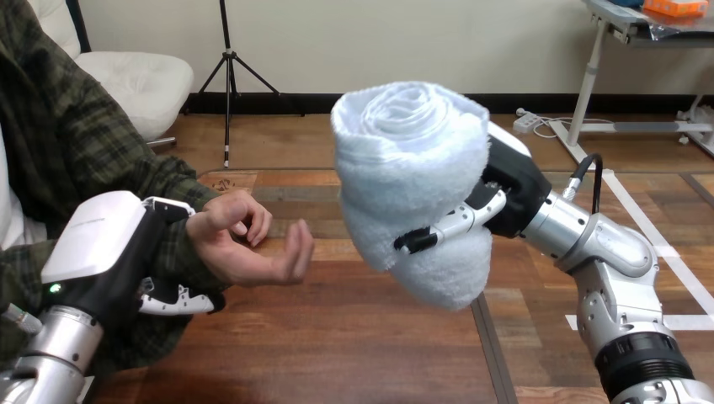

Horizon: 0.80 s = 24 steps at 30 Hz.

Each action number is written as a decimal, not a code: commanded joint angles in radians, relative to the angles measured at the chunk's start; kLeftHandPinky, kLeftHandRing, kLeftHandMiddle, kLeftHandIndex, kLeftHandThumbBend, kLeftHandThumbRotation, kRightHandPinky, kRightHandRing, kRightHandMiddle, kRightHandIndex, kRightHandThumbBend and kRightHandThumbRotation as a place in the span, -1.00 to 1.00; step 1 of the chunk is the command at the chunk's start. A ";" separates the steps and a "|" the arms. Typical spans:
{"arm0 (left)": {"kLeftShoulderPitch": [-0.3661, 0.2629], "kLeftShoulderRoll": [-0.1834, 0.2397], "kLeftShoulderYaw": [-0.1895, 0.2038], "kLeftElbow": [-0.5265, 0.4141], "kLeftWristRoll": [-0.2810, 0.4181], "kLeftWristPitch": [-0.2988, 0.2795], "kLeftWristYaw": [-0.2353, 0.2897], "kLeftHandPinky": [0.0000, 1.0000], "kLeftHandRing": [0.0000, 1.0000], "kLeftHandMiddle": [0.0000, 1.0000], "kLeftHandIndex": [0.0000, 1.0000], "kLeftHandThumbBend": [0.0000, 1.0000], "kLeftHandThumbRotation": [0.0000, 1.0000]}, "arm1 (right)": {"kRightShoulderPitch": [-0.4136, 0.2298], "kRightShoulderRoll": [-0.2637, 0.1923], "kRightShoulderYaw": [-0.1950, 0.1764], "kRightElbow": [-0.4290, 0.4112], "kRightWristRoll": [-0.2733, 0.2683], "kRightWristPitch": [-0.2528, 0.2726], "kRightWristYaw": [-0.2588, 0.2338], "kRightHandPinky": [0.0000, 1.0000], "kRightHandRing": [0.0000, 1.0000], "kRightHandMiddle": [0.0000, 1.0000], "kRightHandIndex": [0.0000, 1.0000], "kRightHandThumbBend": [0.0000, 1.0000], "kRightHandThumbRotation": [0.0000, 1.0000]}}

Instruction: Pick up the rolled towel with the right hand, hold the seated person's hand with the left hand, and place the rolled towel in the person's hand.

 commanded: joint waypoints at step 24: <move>-0.005 -0.066 -0.019 -0.158 -0.007 -0.016 -0.025 -0.51 -0.42 -0.25 -0.23 0.75 -1.00 | -0.179 0.030 0.002 0.139 -0.077 -0.047 -0.067 -0.69 -0.57 -0.39 -0.24 0.64 -1.00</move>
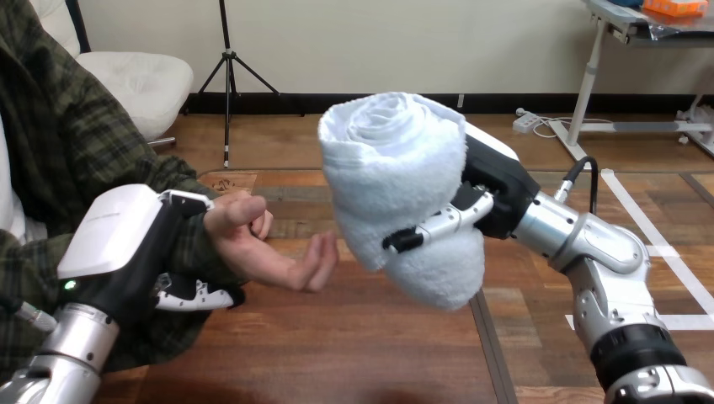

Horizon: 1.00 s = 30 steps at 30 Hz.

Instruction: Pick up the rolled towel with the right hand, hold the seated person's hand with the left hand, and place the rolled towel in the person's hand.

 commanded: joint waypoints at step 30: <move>-0.032 -0.077 -0.031 -0.123 0.002 -0.041 -0.009 -0.52 -0.42 -0.29 -0.27 0.85 -1.00 | -0.202 0.094 0.033 0.241 -0.139 -0.095 -0.080 -0.71 -0.60 -0.40 -0.23 0.66 -1.00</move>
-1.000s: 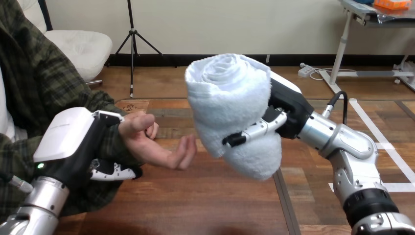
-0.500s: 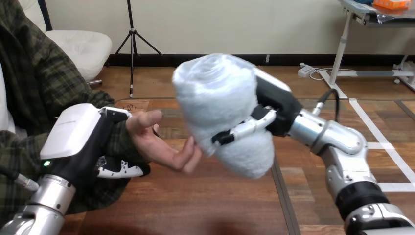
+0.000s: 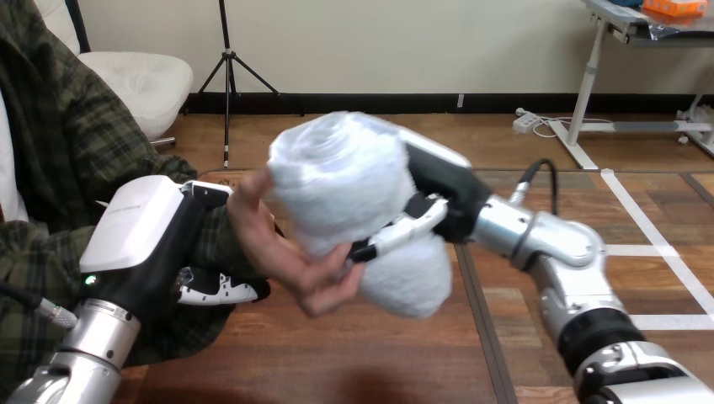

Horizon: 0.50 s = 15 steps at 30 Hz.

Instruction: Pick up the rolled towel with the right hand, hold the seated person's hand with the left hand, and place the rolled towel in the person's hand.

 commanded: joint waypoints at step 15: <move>-0.040 -0.043 -0.035 -0.078 -0.009 -0.028 -0.013 -0.51 -0.41 -0.28 -0.26 0.85 -1.00 | -0.105 0.046 0.019 0.056 -0.060 -0.014 -0.056 -0.72 -0.62 -0.44 -0.26 0.69 -1.00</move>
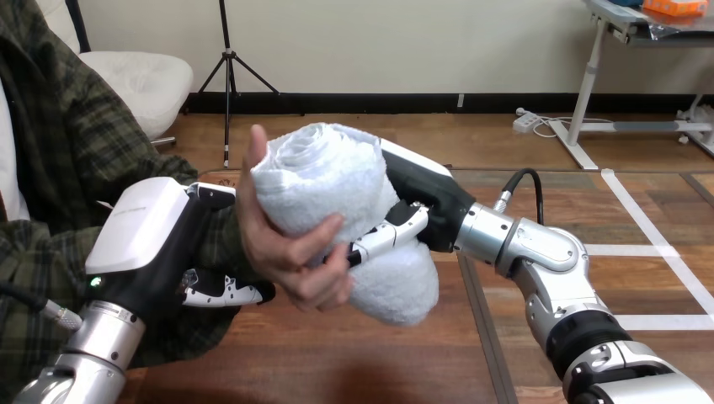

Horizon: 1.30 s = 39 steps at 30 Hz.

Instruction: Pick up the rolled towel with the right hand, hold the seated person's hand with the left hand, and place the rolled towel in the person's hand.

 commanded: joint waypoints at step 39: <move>-0.068 -0.092 -0.065 -0.088 0.008 -0.023 -0.027 -0.53 -0.43 -0.28 -0.28 0.87 -1.00 | -0.079 0.029 0.002 0.007 -0.008 -0.007 0.040 -0.74 -0.64 -0.46 -0.27 0.69 -1.00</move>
